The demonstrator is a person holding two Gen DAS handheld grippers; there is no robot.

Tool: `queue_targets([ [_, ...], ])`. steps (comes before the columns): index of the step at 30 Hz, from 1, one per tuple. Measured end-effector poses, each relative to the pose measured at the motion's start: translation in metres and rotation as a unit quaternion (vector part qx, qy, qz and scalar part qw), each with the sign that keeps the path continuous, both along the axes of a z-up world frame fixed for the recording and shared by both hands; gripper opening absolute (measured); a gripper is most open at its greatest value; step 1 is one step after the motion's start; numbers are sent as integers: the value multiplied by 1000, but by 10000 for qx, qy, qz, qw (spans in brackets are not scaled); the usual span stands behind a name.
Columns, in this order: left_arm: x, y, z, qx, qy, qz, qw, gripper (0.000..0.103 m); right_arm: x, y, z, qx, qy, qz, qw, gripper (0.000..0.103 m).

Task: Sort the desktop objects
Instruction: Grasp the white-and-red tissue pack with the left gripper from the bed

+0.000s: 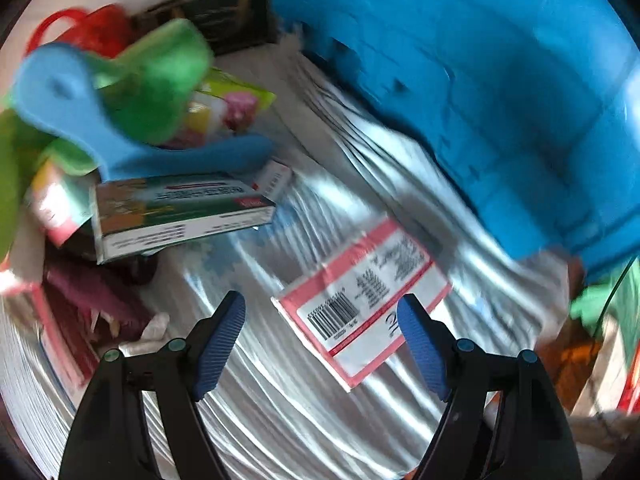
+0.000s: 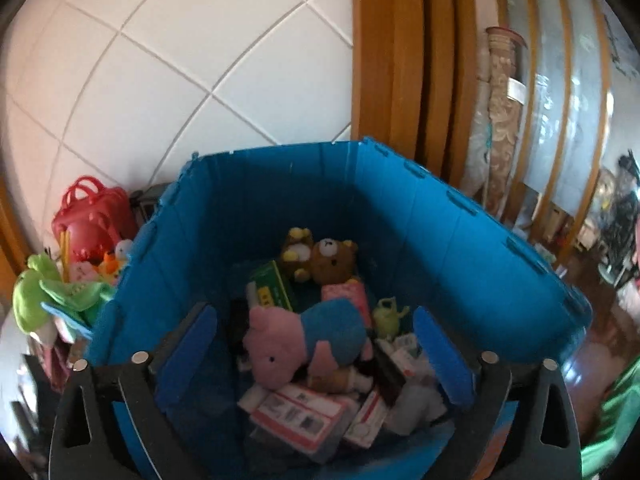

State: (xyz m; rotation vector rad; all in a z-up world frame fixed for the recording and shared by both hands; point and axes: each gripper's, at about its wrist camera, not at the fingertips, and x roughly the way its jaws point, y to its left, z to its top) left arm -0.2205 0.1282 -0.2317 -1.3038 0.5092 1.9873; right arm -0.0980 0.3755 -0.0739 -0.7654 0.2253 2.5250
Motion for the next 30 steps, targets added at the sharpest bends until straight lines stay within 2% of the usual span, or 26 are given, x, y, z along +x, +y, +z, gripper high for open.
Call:
queue_targets([
  [4,1,11,-16,-52,-210,-762,9969,78,43,-19,7,-113,294,-614,9976,103],
  [8,2,28,-35,-262,-314,-1494,9879,78,95,-38,1,-269,368,-1483,9879,103],
  [9,4,32,-41,-357,-288,-1640,9854,82,103,-43,-3,-318,357,-1637,9854,103],
  [11,8,41,-49,-426,-65,-1930,9802,98,122,-56,-15,-485,265,-1961,9790,103],
  [12,8,46,-55,-471,-77,-2001,9786,102,131,-63,-23,-578,223,-2096,9758,103],
  [15,5,55,-71,-405,-278,-1990,9788,103,146,-89,-45,-768,78,-2316,9697,103],
  [17,4,44,-67,-187,-353,-1671,9851,98,146,-106,-59,-887,-16,-2289,9694,103],
  [20,8,3,-53,-35,-300,-1277,9913,97,133,-135,-80,-1022,-155,-1987,9746,103],
  [23,10,-61,-35,72,-66,-803,9967,97,103,-163,-102,-1078,-380,-1502,9820,103],
  [25,4,-110,-28,-26,130,-254,9996,97,75,-181,-120,-1161,-544,-1022,9865,103],
  [27,-3,-150,-24,-140,319,272,9990,97,42,-201,-141,-1298,-703,-459,9880,103],
  [30,-19,-217,-20,-298,616,1277,9894,97,-11,-233,-166,-1471,-882,368,9845,103],
])
